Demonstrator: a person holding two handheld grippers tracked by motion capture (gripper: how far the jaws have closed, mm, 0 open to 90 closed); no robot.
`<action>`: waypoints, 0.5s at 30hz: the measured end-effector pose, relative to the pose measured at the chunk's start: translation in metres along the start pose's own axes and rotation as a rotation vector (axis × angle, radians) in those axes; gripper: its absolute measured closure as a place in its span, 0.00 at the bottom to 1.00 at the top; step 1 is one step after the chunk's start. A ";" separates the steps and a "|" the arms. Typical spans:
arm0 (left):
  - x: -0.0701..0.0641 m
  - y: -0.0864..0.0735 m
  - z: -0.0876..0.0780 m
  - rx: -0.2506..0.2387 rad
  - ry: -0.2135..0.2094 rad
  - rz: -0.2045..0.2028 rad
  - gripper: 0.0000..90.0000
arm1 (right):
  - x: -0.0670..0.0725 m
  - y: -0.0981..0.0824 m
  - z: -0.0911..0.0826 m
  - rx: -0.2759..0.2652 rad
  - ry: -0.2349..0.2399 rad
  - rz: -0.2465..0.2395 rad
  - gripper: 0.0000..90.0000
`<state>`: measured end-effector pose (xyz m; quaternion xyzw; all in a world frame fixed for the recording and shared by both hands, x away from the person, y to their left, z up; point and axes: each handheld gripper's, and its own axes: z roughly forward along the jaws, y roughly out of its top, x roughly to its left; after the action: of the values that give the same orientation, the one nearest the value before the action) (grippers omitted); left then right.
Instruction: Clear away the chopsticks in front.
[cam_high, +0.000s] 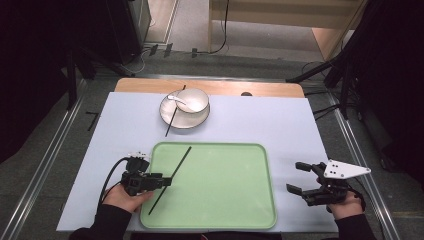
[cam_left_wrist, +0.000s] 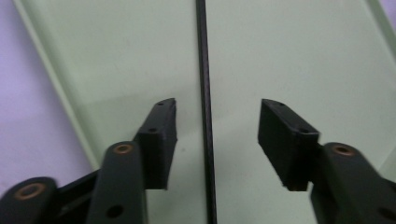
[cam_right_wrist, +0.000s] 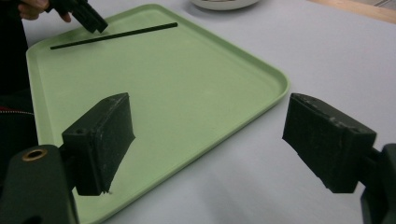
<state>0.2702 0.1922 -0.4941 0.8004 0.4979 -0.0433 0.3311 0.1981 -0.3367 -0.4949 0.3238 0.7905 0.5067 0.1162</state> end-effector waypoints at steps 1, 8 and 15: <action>0.002 0.004 -0.003 -0.015 -0.007 0.028 0.48 | 0.000 0.000 0.000 0.000 0.001 0.001 0.18; 0.011 0.023 -0.013 -0.053 -0.012 0.089 0.38 | 0.000 0.000 -0.001 -0.007 0.006 0.004 0.18; 0.024 0.052 -0.017 -0.064 0.007 0.095 0.35 | 0.000 0.000 0.001 -0.001 0.010 0.002 0.18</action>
<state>0.3205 0.2058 -0.4649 0.8122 0.4617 -0.0090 0.3564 0.1984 -0.3362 -0.4952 0.3221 0.7906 0.5086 0.1119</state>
